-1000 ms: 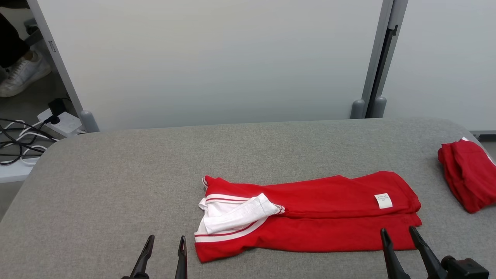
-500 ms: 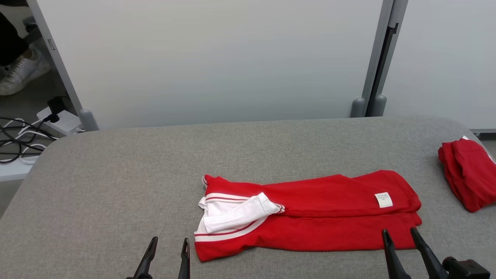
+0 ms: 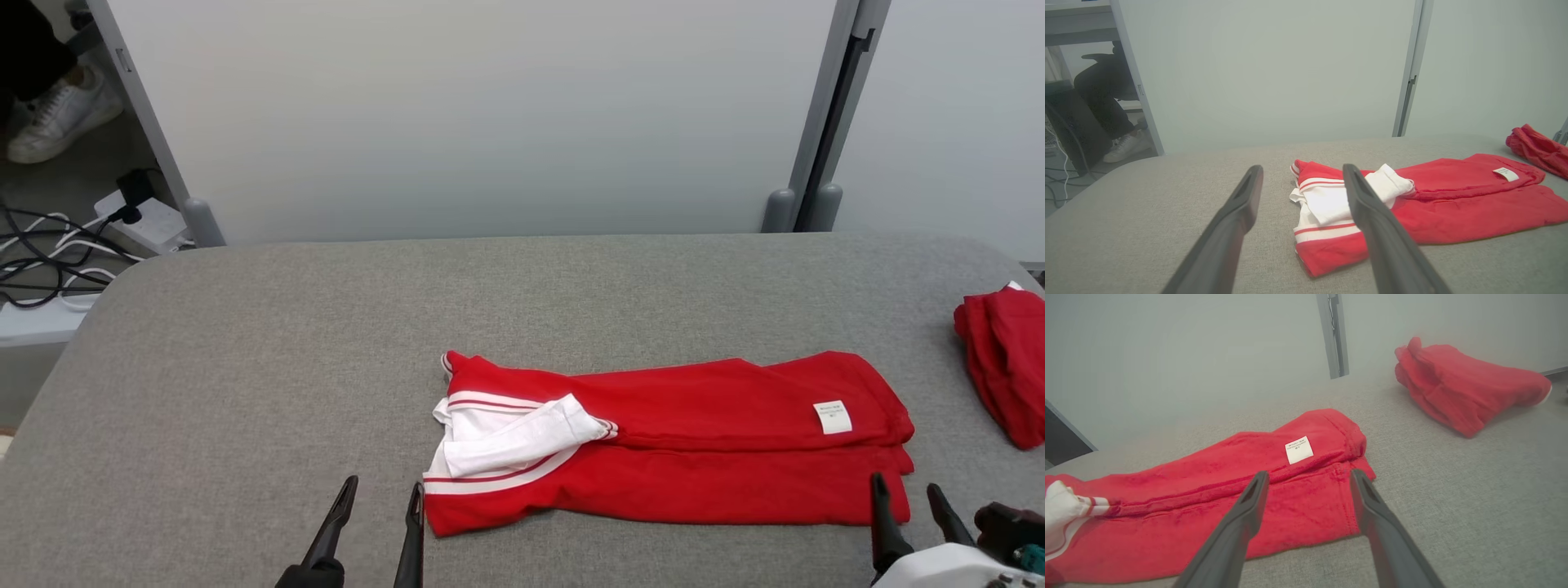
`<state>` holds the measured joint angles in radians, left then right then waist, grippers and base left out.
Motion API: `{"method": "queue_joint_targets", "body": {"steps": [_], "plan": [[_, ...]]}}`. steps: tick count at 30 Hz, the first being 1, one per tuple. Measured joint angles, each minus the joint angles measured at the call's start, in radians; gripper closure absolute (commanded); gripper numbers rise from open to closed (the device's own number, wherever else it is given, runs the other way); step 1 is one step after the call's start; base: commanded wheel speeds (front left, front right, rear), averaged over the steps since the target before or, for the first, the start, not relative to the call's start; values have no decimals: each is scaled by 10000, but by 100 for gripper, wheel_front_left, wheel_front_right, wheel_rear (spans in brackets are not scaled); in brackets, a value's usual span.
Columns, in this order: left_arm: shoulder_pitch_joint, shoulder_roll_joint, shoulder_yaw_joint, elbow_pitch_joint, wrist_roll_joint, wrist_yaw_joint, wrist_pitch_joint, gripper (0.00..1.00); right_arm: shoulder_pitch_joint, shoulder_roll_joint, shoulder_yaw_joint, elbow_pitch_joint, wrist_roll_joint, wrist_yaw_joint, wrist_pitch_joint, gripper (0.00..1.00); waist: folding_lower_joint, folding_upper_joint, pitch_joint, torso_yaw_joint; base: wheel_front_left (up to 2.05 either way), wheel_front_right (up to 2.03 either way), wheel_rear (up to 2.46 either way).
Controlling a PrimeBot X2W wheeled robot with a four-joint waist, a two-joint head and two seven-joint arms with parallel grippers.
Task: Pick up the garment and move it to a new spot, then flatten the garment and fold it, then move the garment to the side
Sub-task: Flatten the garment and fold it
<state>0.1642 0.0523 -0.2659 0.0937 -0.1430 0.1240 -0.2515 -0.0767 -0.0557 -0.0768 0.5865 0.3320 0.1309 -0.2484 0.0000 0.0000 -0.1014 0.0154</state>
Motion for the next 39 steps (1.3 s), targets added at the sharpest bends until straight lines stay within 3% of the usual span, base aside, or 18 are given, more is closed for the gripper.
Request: {"method": "queue_joint_targets", "body": {"steps": [6, 16, 35, 36, 37, 39], "plan": [[-96, 4, -105, -12, 2, -79, 0, 0, -1300, -410, -805, 2113, -859, -2, 2, 0, 0, 0, 310, 305, 0, 0, 0], [-697, 0, -362, 21, 157, -180, 0, 0, -2875, -853, -2165, 3908, -1047, 0, 2, 0, 0, 0, 1038, 881, 0, 0, 0], [-1582, -19, -715, 0, 372, -270, 0, 0, -4794, -1417, -2754, 6594, -1415, 0, -31, 0, 0, 0, 2319, 1318, 0, 0, 0], [-1582, -19, -719, 0, 372, -270, 0, 0, -4823, -1415, -2750, 6642, -1430, 0, -31, 17, 0, 0, 2304, 1318, 0, 0, 0], [-1582, -21, -723, 0, 372, -270, 0, 0, -4846, -1415, -2744, 6683, -1432, 0, -29, 58, 0, 0, 2290, 1318, 0, 0, 0], [-1582, -19, -719, 0, 372, -270, 0, 0, -4881, -1388, -2658, 6767, -1434, 0, -29, 88, 0, 0, 2262, 1315, 0, 0, 0]]}}
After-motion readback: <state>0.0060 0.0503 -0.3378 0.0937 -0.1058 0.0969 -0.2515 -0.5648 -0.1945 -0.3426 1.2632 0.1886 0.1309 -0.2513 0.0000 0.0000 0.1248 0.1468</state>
